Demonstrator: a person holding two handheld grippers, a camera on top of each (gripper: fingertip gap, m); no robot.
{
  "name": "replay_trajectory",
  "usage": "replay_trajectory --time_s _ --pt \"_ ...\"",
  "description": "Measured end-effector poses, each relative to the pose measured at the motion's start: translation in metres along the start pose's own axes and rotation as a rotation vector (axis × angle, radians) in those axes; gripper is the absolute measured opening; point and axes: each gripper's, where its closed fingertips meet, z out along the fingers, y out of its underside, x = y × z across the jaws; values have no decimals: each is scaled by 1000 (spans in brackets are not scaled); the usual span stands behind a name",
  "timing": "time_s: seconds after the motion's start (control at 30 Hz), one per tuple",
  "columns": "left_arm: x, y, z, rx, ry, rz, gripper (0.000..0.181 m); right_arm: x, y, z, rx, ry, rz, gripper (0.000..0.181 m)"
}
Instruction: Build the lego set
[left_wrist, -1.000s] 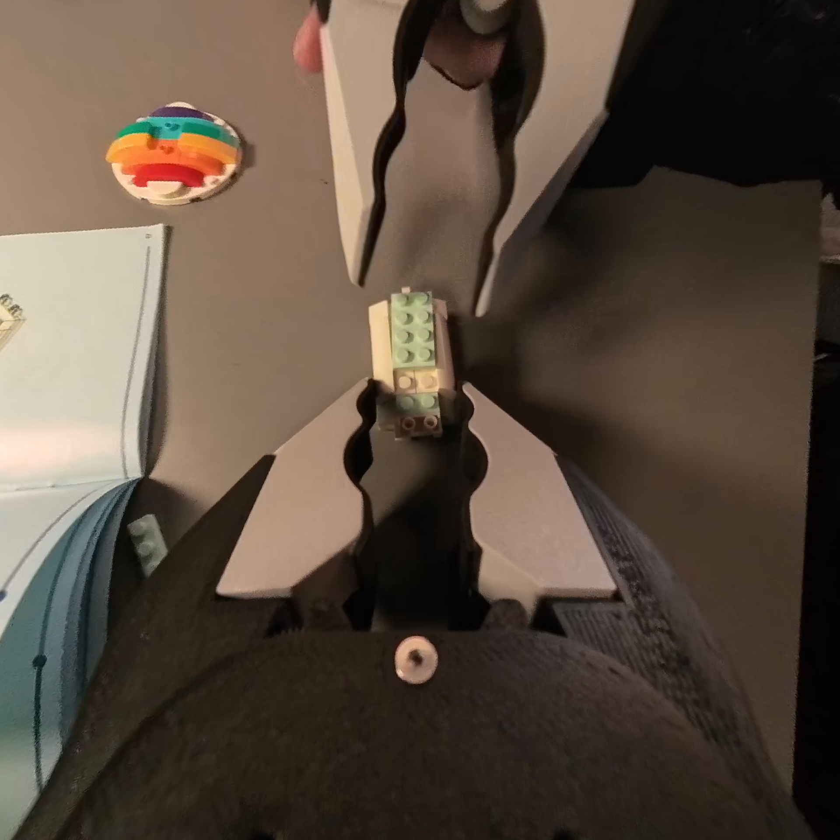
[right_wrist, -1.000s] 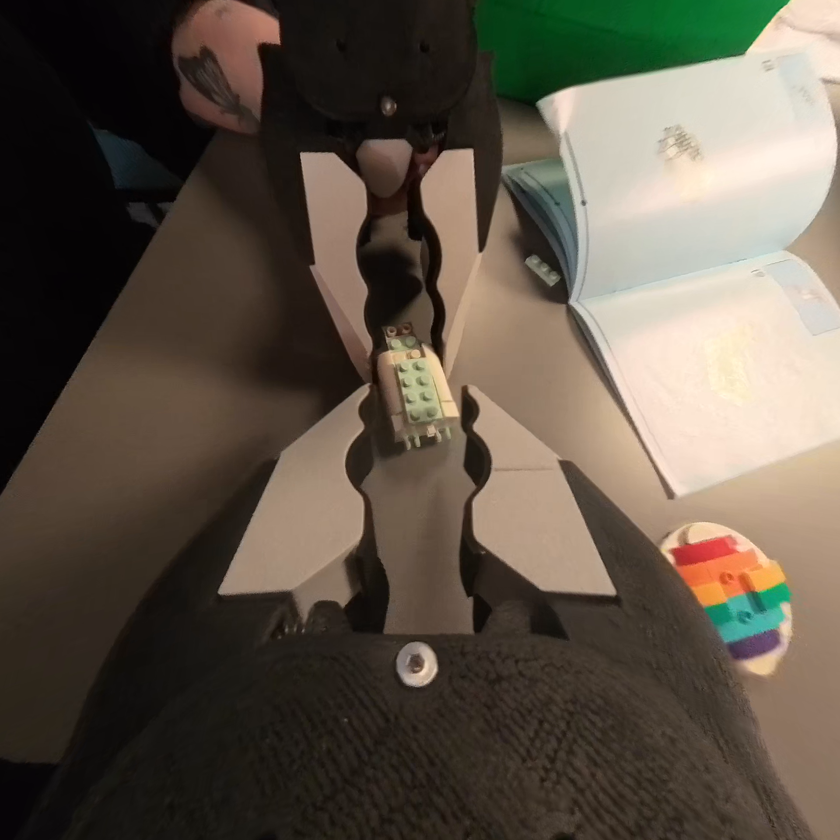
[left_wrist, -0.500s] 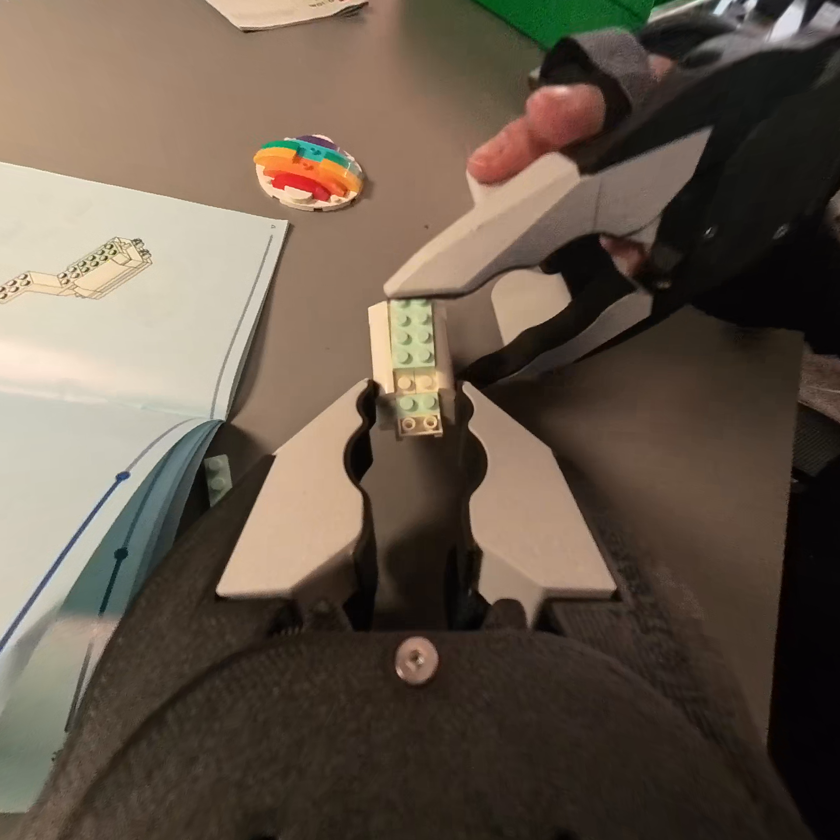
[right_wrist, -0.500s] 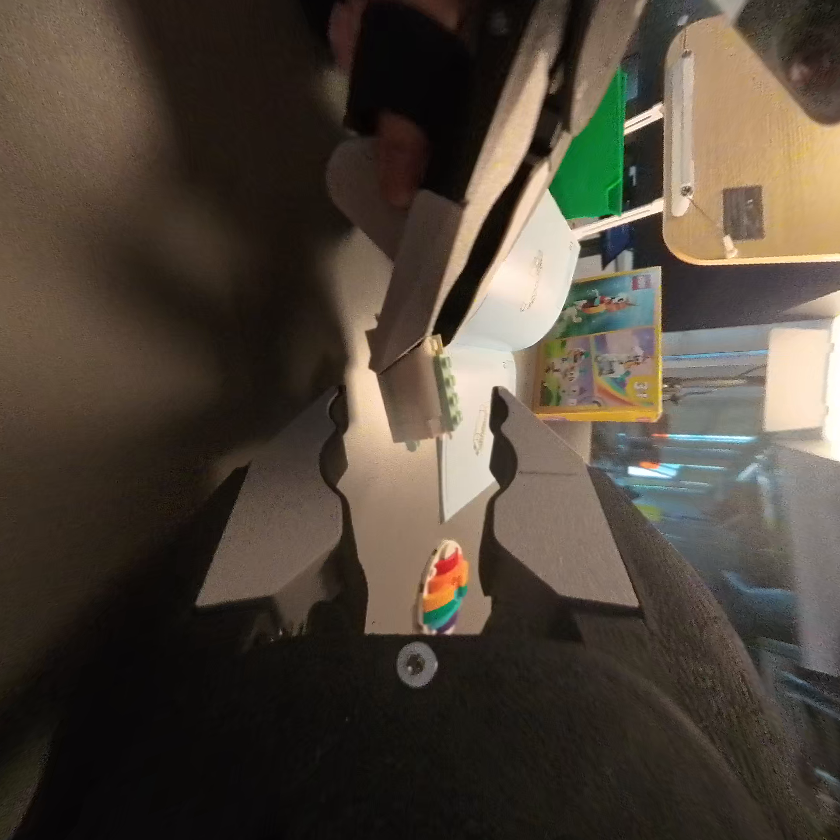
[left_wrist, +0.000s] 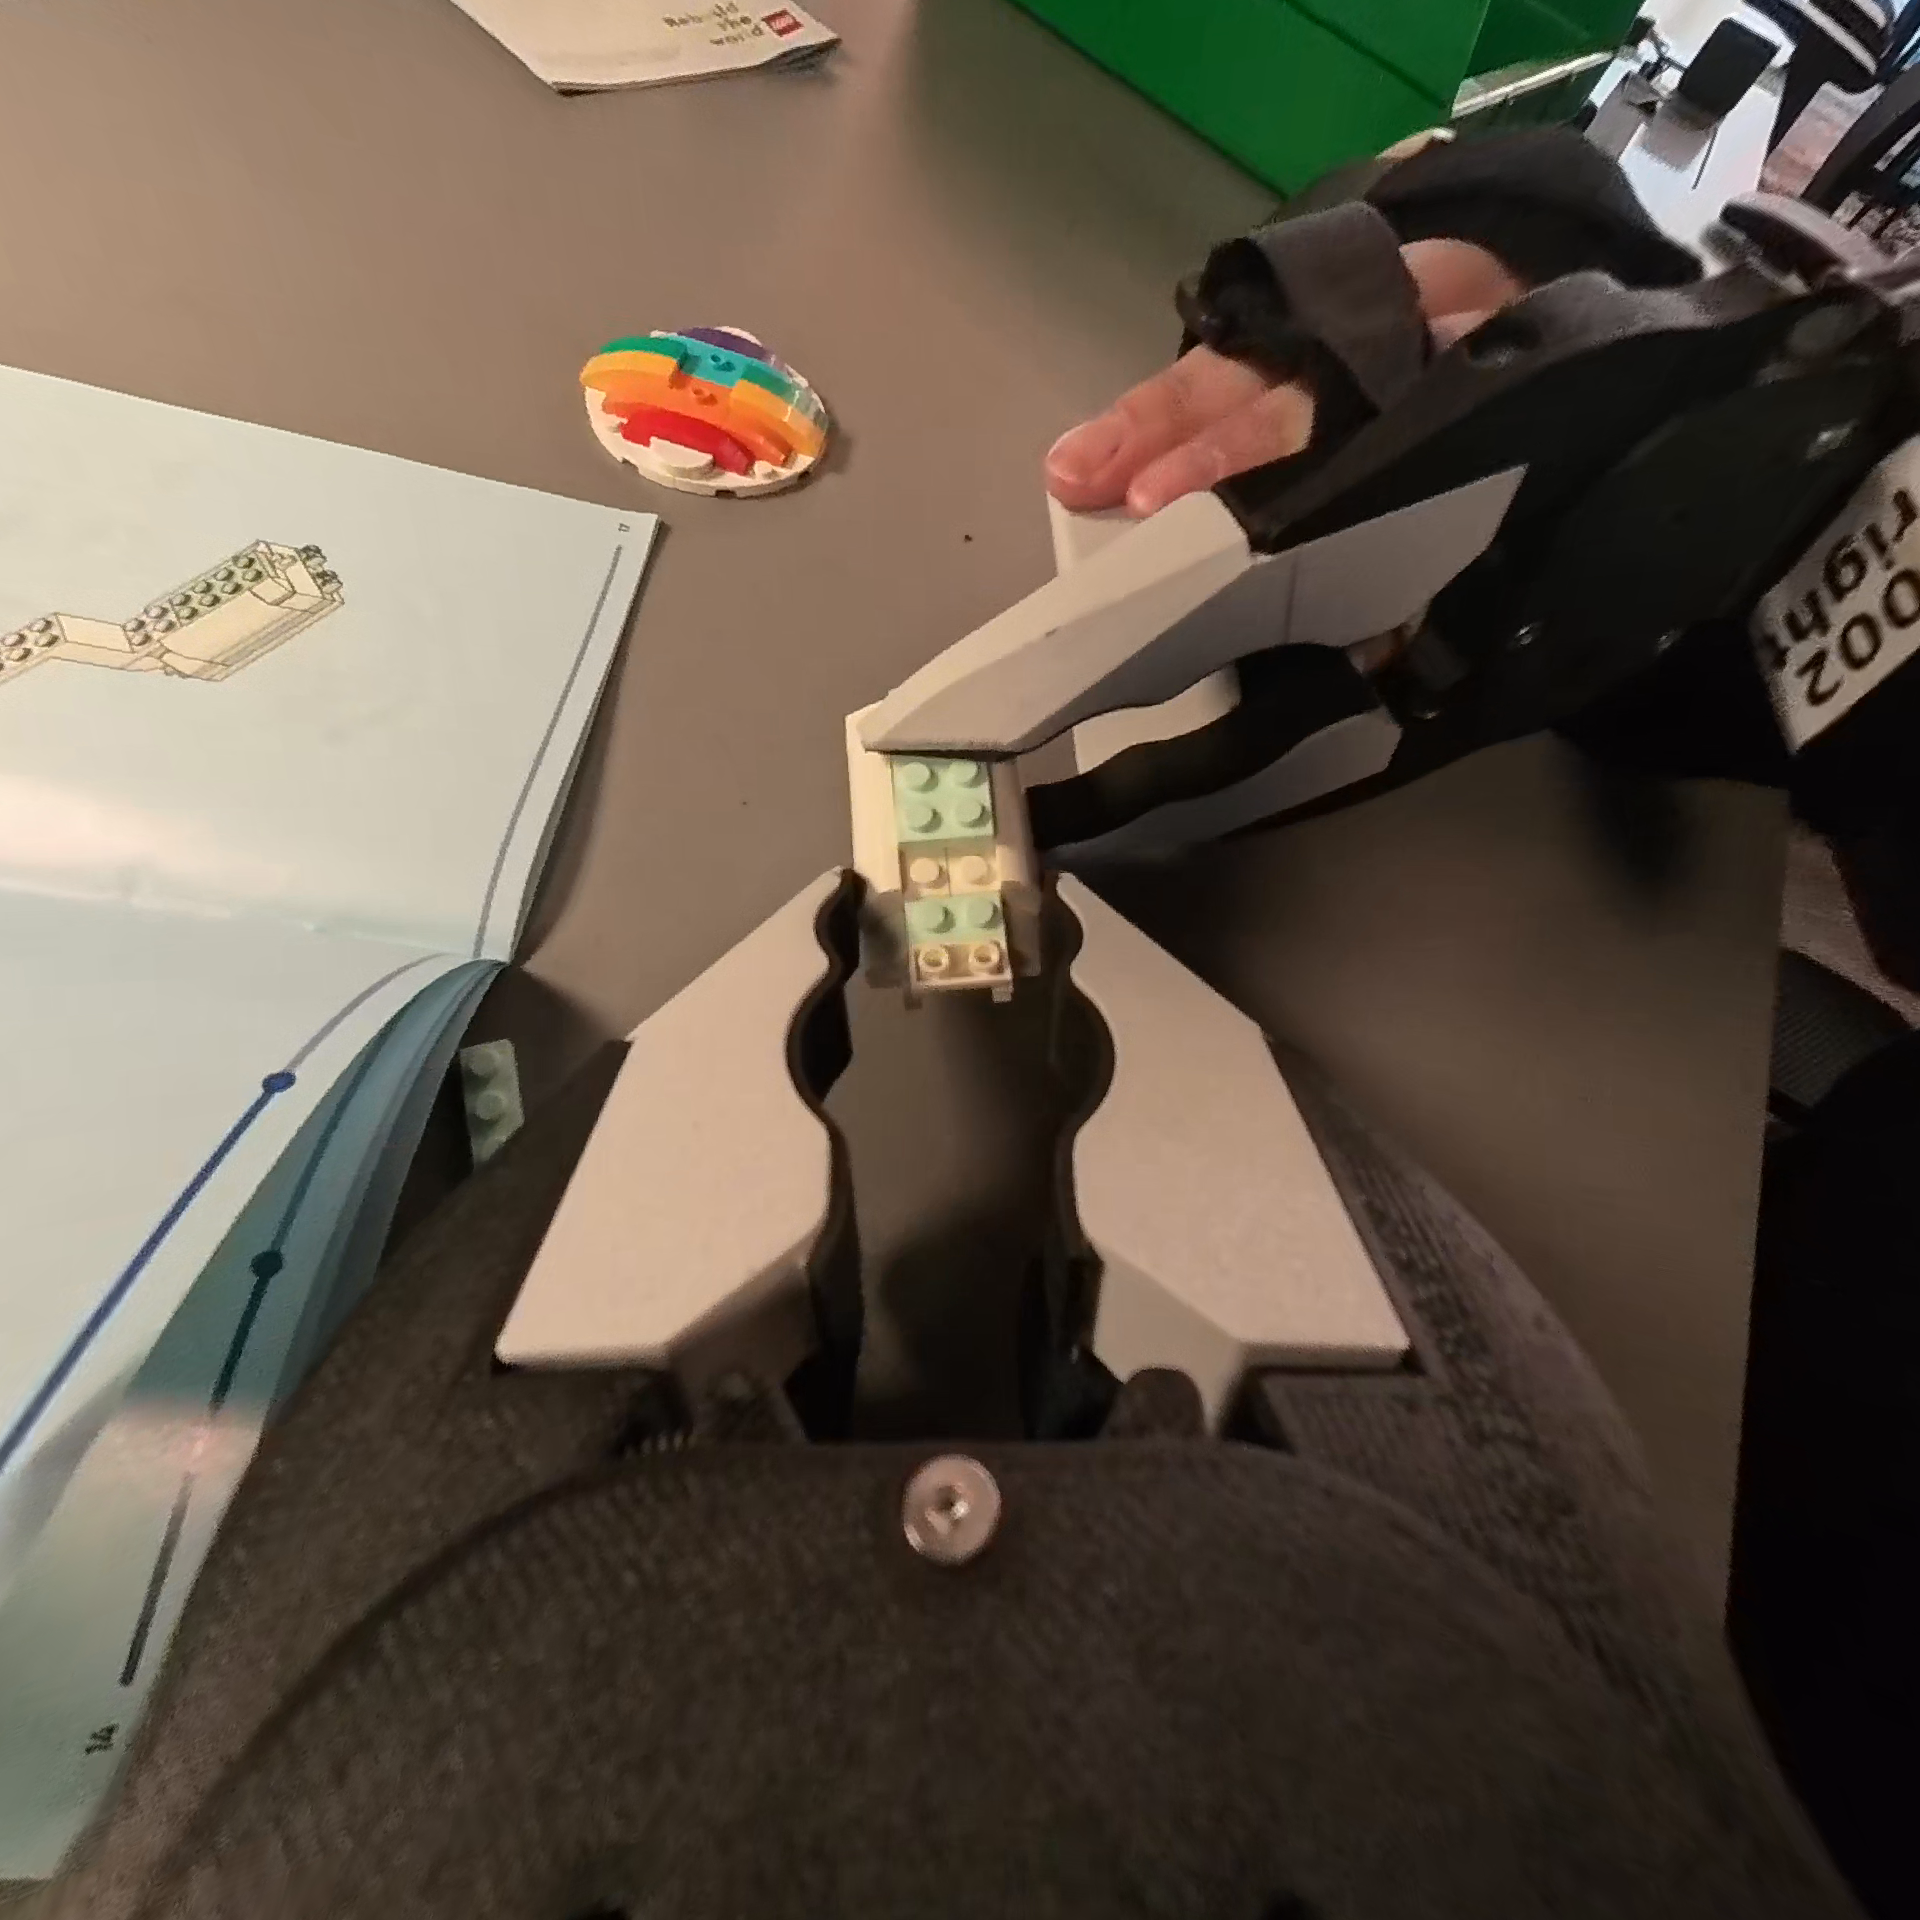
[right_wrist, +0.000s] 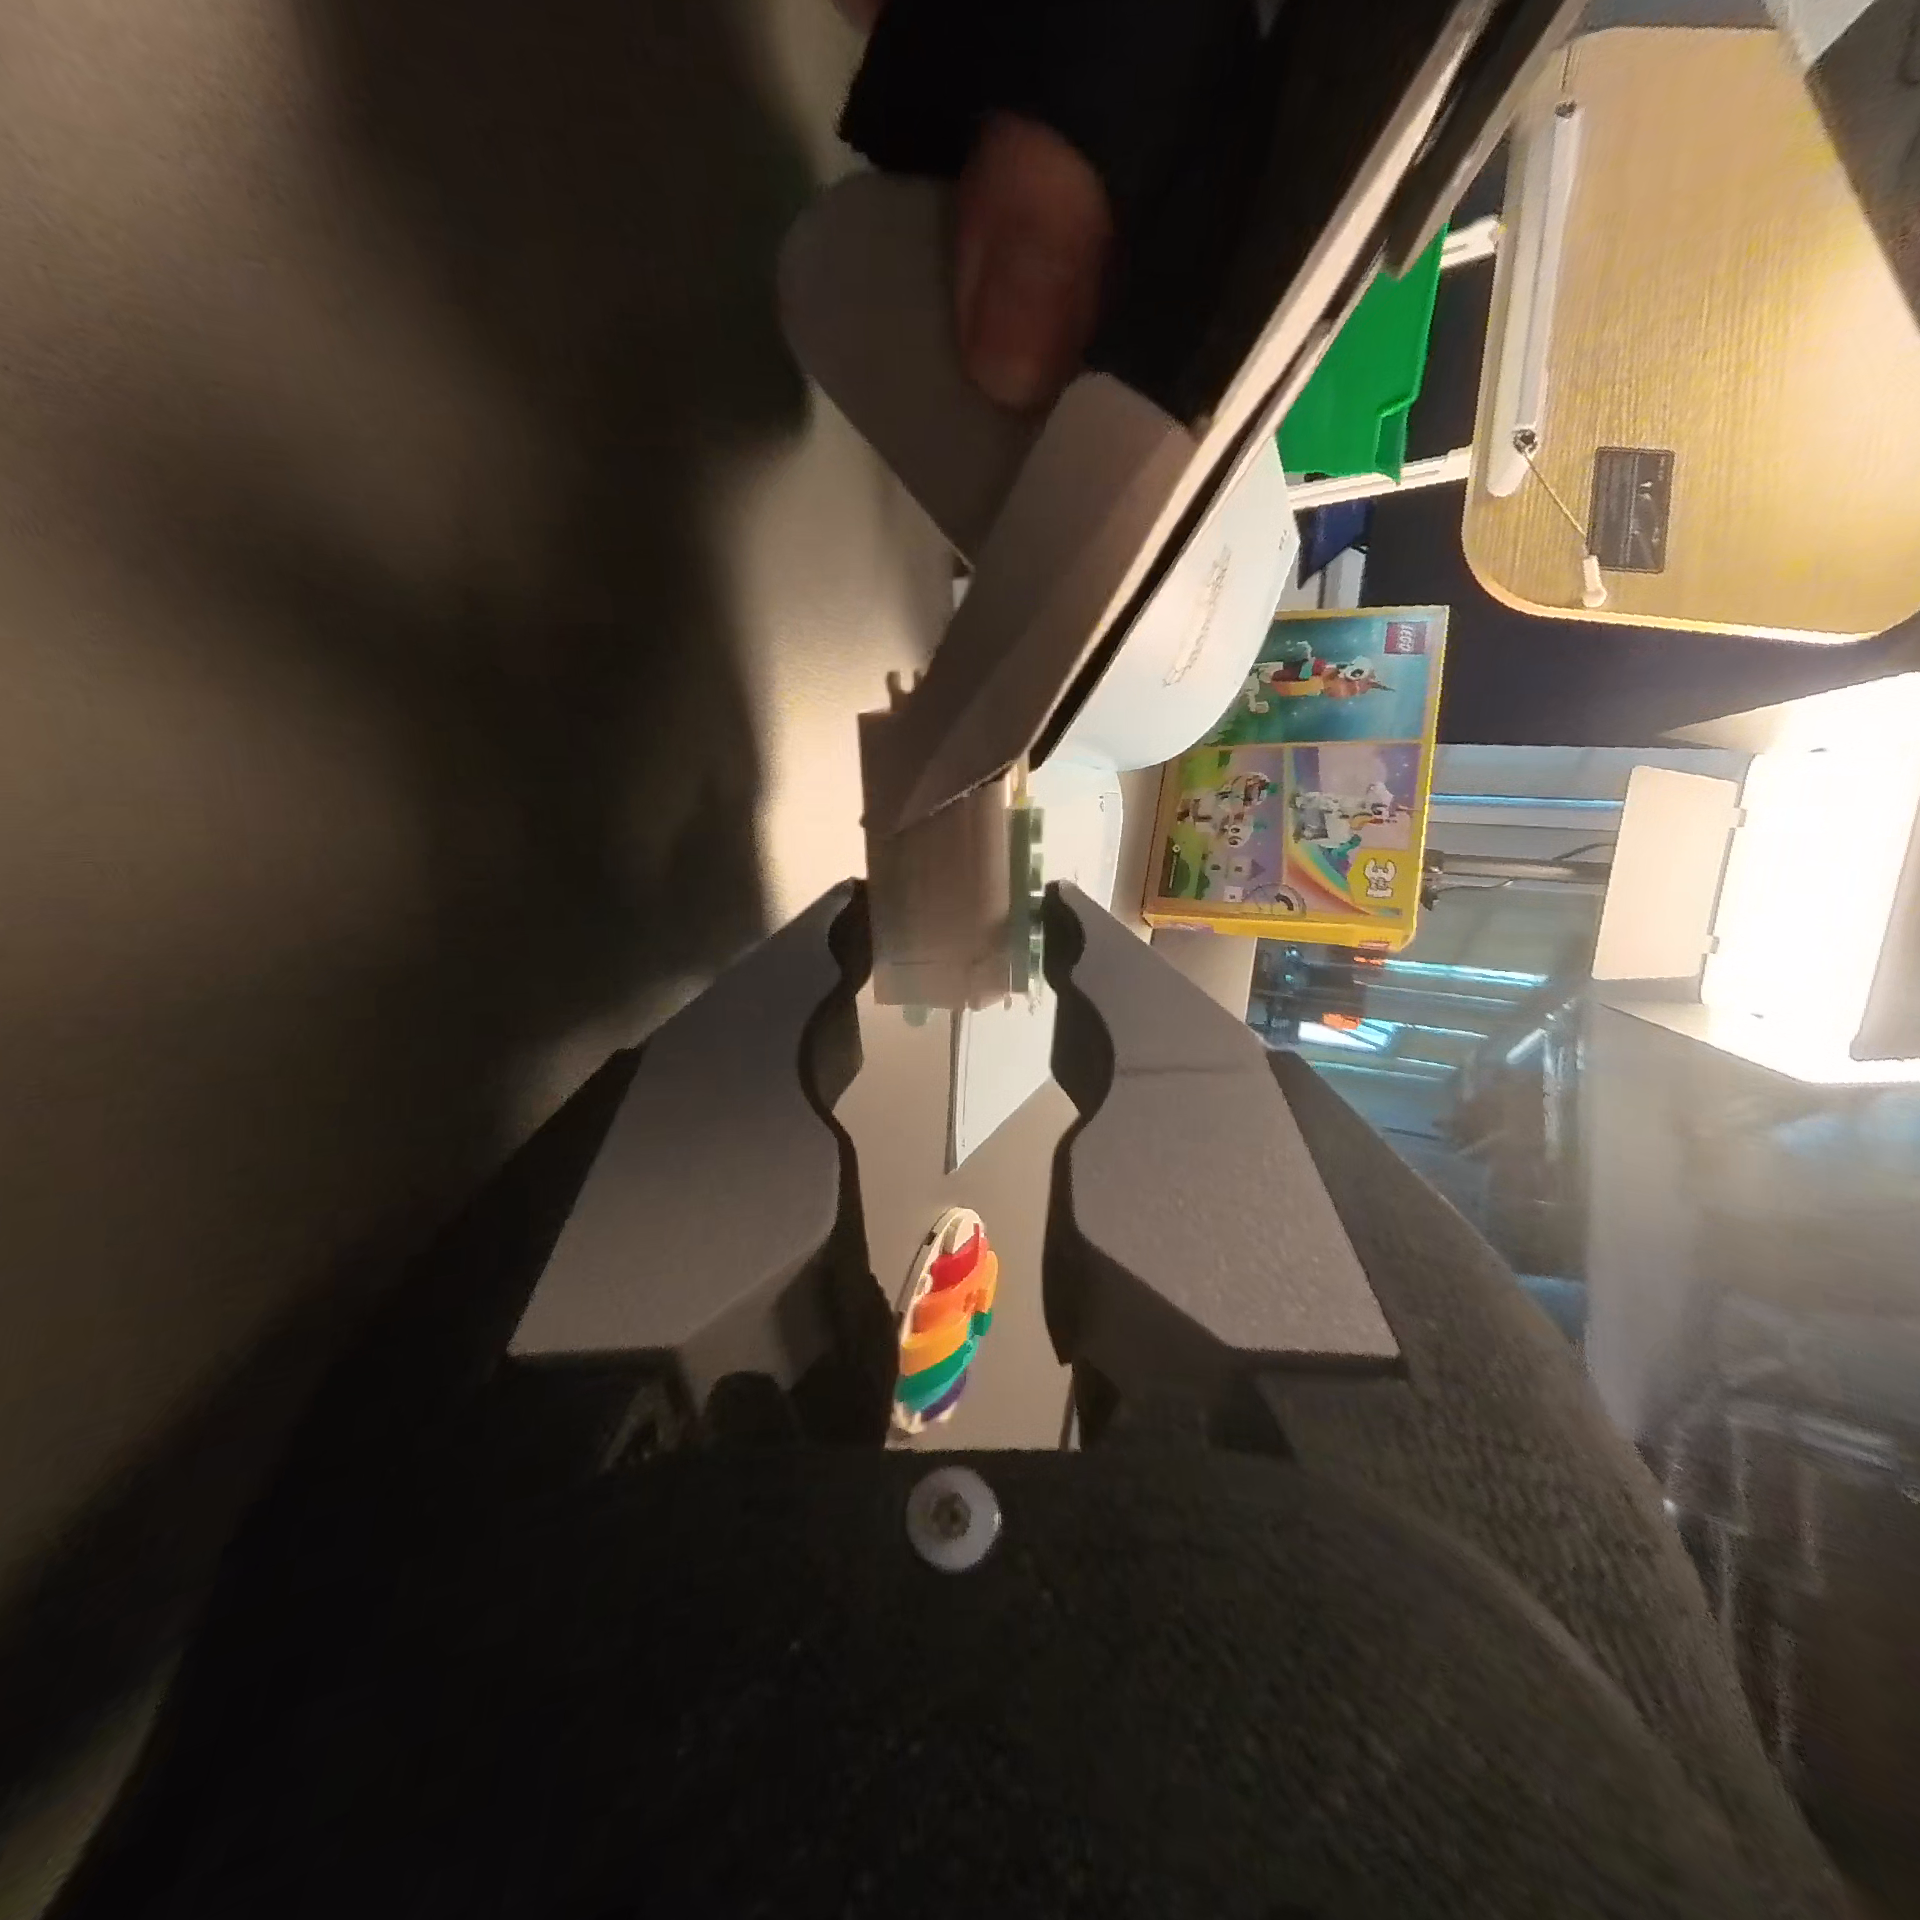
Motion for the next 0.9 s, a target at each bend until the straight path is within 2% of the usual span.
replay_trajectory --time_s 0.9 --pt "1 -2 -2 14 48 -38 34 3 3 0 -20 50 -64 30"
